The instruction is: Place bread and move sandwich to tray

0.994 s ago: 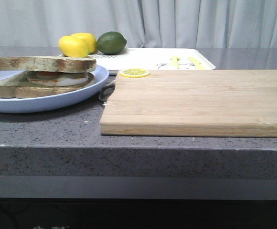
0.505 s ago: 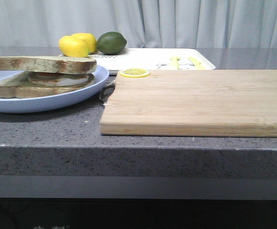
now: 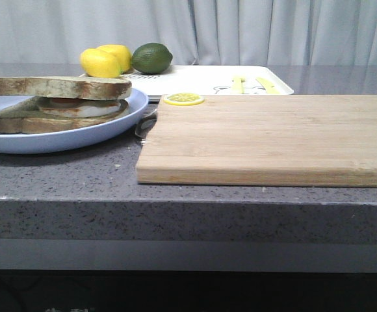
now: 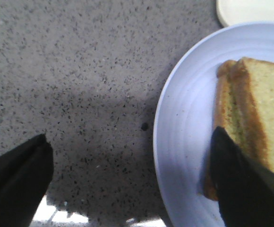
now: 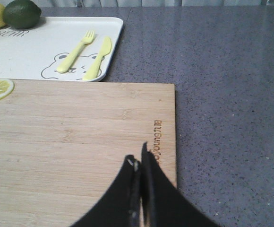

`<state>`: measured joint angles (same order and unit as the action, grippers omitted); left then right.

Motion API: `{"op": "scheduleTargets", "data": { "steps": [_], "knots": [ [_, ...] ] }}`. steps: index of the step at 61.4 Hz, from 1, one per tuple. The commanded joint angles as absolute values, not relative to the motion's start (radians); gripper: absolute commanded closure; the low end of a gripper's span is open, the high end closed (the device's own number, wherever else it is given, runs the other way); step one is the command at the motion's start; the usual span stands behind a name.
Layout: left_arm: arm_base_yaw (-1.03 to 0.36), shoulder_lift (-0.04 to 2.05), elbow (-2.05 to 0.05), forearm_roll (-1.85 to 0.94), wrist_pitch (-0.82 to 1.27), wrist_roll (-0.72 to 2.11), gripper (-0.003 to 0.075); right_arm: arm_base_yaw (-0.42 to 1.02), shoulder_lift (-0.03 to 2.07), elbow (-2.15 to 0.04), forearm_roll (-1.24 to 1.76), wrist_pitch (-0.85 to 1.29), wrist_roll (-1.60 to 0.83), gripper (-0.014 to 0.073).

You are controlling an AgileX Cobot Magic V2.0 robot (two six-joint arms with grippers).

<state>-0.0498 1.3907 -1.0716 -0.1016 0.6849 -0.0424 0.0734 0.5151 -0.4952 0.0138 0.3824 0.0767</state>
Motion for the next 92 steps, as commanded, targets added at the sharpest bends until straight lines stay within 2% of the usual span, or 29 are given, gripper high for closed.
{"op": "scheduleTargets", "data": {
  "steps": [1, 18, 26, 31, 43, 47, 74, 92],
  "knots": [
    [-0.050, 1.434, -1.142, -0.105, 0.688, -0.045, 0.0070, 0.074, 0.516, -0.522, 0.012, 0.297, 0.079, 0.0655],
    [-0.050, 1.543, -1.154, -0.105, 0.700, -0.045, 0.0072, 0.074, 0.516, -0.522, 0.012, 0.290, 0.079, 0.0655],
    [-0.050, 1.549, -1.154, -0.105, 0.704, -0.045, 0.0138, 0.074, 0.516, -0.522, 0.012, 0.288, 0.079, 0.0655],
    [-0.050, 1.551, -1.154, -0.105, 0.711, -0.045, 0.0241, 0.074, 0.516, -0.522, 0.012, 0.288, 0.079, 0.0655],
    [-0.050, 1.551, -1.154, -0.108, 0.720, -0.045, 0.0645, 0.074, 0.516, -0.522, 0.012, 0.288, 0.079, 0.0655],
    [-0.050, 1.551, -1.154, -0.108, 0.720, -0.045, 0.0741, 0.074, 0.516, -0.522, 0.012, 0.288, 0.079, 0.0655],
    [-0.046, 1.543, -1.154, -0.186, 0.720, -0.019, 0.0740, 0.074, 0.516, -0.522, 0.012, 0.289, 0.079, 0.0655],
    [0.063, 1.541, -1.219, -0.578, 0.846, 0.232, 0.0740, 0.074, 0.516, -0.522, 0.012, 0.289, 0.079, 0.0655]
  ]
}}
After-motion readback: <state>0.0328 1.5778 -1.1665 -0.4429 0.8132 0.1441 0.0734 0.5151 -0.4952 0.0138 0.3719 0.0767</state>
